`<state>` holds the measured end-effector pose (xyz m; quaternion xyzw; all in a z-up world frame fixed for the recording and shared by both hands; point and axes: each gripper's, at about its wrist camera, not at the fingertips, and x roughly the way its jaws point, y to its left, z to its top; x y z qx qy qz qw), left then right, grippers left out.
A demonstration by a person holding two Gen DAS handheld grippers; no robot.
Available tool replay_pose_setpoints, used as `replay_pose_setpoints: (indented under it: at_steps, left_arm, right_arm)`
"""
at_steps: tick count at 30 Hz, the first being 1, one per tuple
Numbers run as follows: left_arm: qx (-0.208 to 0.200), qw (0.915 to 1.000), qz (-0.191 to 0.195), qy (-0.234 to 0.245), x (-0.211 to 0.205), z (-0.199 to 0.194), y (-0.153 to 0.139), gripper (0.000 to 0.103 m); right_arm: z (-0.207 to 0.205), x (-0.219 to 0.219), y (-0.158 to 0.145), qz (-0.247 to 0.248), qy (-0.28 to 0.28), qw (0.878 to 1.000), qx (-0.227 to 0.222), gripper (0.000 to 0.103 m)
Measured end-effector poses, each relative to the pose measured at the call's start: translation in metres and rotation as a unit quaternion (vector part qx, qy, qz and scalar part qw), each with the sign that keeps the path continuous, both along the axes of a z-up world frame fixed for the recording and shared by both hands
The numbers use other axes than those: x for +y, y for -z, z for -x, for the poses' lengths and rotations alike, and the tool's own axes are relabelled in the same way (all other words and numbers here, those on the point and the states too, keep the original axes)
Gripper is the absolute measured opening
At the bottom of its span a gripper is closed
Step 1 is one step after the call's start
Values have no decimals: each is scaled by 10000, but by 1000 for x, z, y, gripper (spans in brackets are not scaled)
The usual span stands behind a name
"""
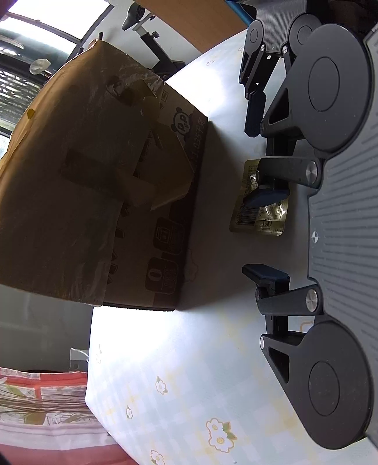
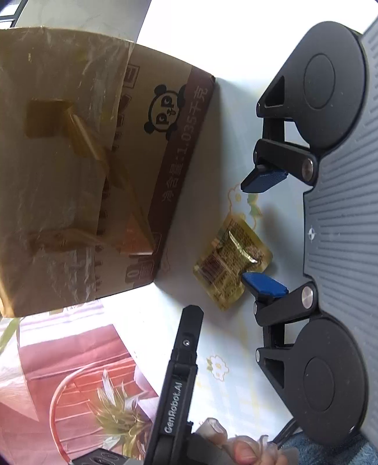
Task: Organize snacks
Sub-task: 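Grasp the gold packet with the left tool and right tool together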
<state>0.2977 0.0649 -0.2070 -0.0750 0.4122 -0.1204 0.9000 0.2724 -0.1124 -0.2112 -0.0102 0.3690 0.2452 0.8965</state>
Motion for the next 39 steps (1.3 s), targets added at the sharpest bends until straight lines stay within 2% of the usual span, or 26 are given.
replay_pose_setpoints:
  at_steps: [5, 13, 14, 16, 19, 25, 27, 34, 37, 39]
  left_arm:
    - [123, 9997, -107, 180, -8, -4, 10, 45]
    - [256, 9991, 48, 324, -14, -11, 21, 44]
    - [267, 9991, 66, 335, -14, -12, 23, 43]
    - [264, 9989, 65, 372, -16, -13, 26, 30]
    - [254, 9987, 53, 429, -19, -14, 29, 22]
    - [155, 9989, 0, 440, -20, -9, 30, 17]
    - [142, 9990, -34, 430, -21, -8, 32, 11]
    - [76, 9989, -103, 448, -25, -6, 33, 11]
    - [67, 9990, -103, 437, -25, -6, 33, 11]
    - [77, 9991, -68, 419, -23, -5, 33, 11]
  right_arm:
    - [-2, 11, 7, 465, -131, 9988, -70, 59]
    - [6, 12, 10, 563, -149, 9980, -257, 59]
    - [6, 12, 10, 558, -149, 9980, -272, 59]
    - [7, 13, 11, 556, -155, 9979, -297, 59]
    - [8, 12, 11, 549, -164, 9979, -311, 58]
    - [7, 12, 9, 518, -138, 9982, -265, 58]
    - [6, 11, 7, 389, -132, 9990, -197, 54]
    - [-5, 0, 5, -245, 49, 9996, 128, 38]
    - [-11, -5, 6, -569, 154, 9977, 323, 24]
    - [-14, -5, 6, -677, 194, 9967, 401, 21]
